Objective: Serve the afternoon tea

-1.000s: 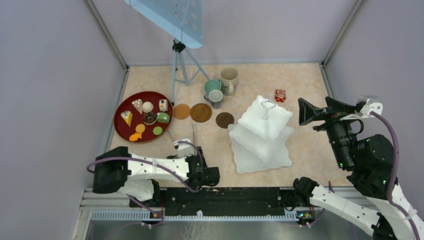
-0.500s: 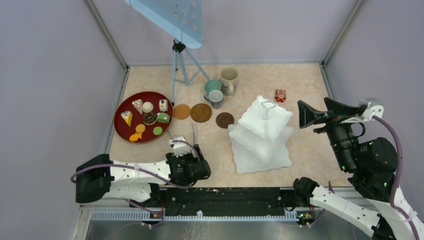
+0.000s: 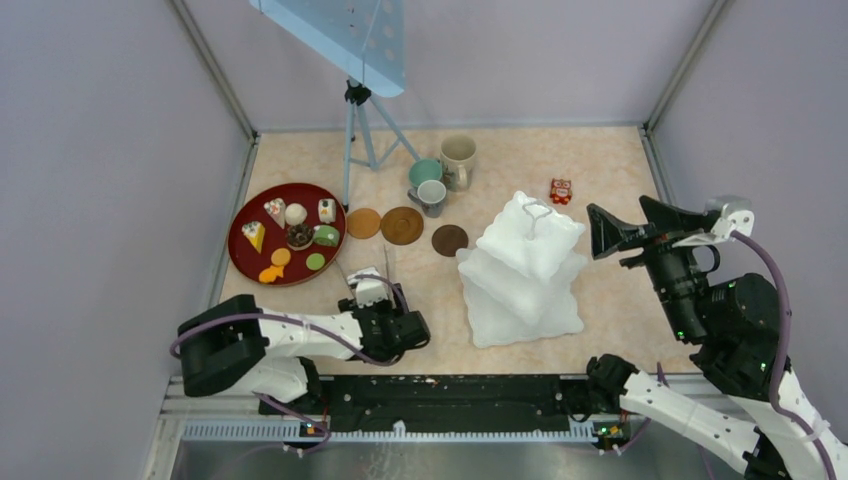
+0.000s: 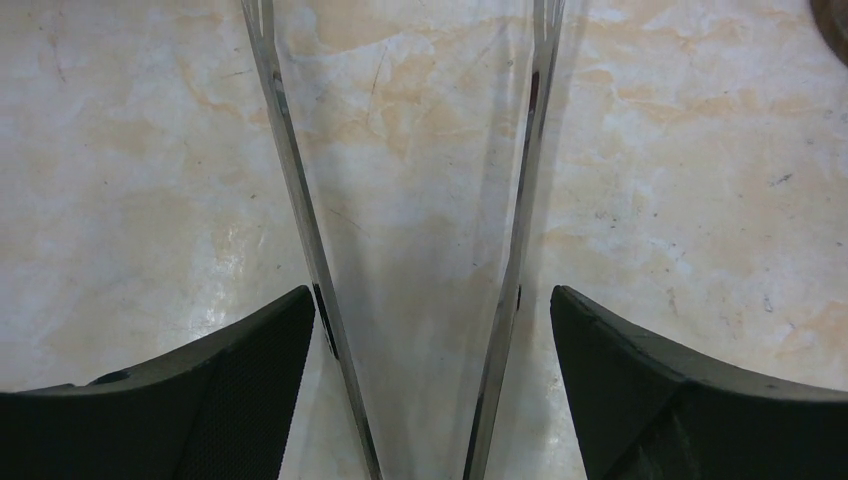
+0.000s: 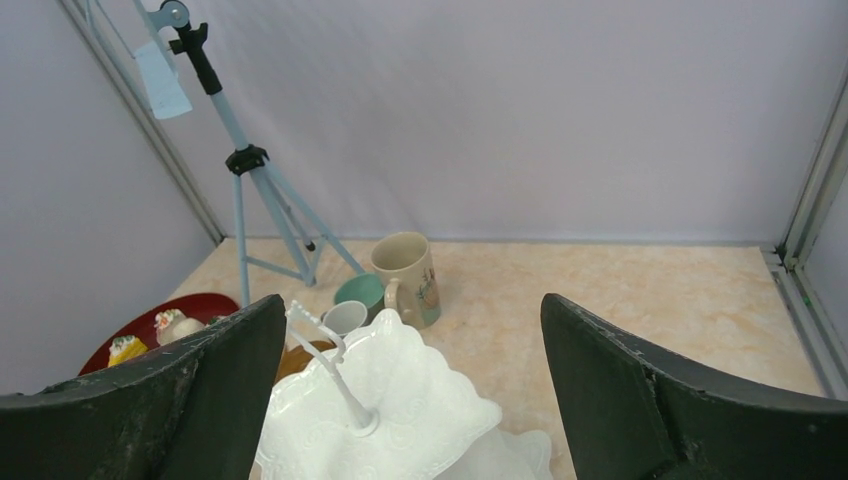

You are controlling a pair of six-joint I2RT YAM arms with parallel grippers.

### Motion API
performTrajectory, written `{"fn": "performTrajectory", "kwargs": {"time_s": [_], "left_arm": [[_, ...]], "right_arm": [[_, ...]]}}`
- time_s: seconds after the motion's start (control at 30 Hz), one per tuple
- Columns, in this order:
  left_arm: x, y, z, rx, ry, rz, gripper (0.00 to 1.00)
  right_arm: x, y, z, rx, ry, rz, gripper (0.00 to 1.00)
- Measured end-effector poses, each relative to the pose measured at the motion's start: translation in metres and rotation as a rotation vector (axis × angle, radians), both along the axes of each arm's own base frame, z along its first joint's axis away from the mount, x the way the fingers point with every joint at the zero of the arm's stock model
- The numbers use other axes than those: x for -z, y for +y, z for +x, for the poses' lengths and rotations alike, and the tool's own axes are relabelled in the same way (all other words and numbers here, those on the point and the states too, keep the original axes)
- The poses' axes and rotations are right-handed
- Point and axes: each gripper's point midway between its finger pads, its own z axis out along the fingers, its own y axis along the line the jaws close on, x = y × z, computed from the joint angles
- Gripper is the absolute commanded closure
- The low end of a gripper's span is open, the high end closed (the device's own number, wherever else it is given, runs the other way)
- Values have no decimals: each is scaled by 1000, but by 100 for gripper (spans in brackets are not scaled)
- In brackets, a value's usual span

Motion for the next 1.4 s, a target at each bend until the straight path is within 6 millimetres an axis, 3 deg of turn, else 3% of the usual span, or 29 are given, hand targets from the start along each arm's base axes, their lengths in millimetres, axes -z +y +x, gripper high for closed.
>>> {"fn": "performTrajectory", "kwargs": {"time_s": [0.33,0.6,0.77,0.93,1.2,1.4], "left_arm": [[13,2,11,-27,-28,119,3],[14,-2,17,-41,-65,125,13],[12,-4,17,-22,-55,139,24],[-3,-13,20,33,-50,134,32],[-20,-22,35,113,-5,126,31],[-71,-49,52,228,6,19,30]], "right_arm": [[4,4,1,-12,0,-10,6],[7,7,1,-23,0,-14,6],[7,7,0,-30,-3,-14,7],[4,3,-4,-30,-17,2,7],[1,-3,-8,-29,-36,22,7],[1,-3,-8,-26,-41,17,7]]}}
